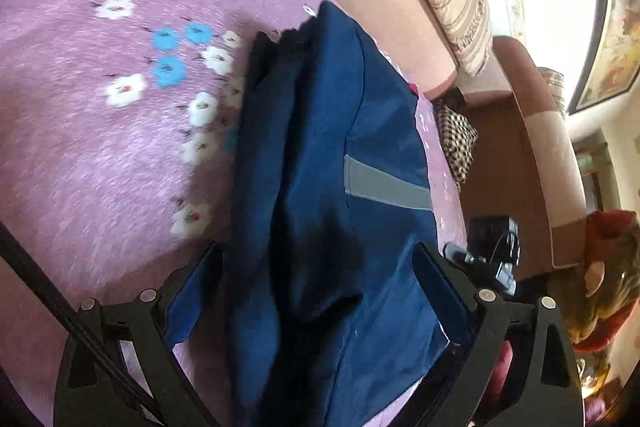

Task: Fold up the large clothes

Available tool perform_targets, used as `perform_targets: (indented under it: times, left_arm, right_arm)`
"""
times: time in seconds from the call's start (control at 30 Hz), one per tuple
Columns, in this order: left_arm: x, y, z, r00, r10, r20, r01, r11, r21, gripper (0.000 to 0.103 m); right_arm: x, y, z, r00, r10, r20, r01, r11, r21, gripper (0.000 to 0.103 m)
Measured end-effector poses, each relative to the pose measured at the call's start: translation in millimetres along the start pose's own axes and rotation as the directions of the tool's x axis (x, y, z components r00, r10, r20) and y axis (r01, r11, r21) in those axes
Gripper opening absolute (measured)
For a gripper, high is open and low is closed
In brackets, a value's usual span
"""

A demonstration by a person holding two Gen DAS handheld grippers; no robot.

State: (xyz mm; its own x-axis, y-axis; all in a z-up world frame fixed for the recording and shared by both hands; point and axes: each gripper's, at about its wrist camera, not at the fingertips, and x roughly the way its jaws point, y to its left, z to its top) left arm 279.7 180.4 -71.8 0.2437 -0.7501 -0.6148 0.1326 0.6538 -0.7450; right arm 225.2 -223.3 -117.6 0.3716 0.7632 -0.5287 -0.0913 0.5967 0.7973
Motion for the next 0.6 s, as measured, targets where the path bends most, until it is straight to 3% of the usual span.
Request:
perform_targets:
  times: [0.17, 0.27, 0.33, 0.4, 0.47, 0.6]
  left_arm:
    - [22, -12, 14, 0.999, 0.022, -0.028, -0.021, 0.998, 0.057, 0.098]
    - [29, -18, 20, 0.999, 0.031, 0.011, -0.031, 0.999, 0.043, 0.097]
    - [32, -27, 19, 0.996, 0.086, 0.037, -0.088, 0.994, 0.069, 0.082]
    - [34, -33, 16, 0.982, 0.182, 0.055, -0.186, 0.980, 0.074, 0.064]
    - [31, -45, 10, 0.978, 0.192, 0.085, -0.199, 0.977, 0.080, 0.056]
    - [31, -92, -6, 0.979, 0.173, 0.107, -0.192, 0.963, 0.192, 0.056]
  right_arm:
    - [24, 9, 18, 0.999, 0.023, -0.034, -0.023, 0.999, -0.022, 0.086]
    - [40, 19, 28, 0.999, 0.002, -0.049, -0.005, 0.998, -0.056, 0.085]
    - [48, 36, 28, 0.993, -0.109, -0.045, 0.101, 0.982, -0.161, 0.062]
    - [43, 48, 26, 0.988, -0.153, -0.003, 0.148, 0.964, -0.220, 0.047]
    - [31, 53, 25, 0.990, -0.142, 0.019, 0.142, 0.962, -0.233, 0.041]
    - [7, 71, 15, 0.985, -0.164, 0.062, 0.175, 0.933, -0.314, 0.038]
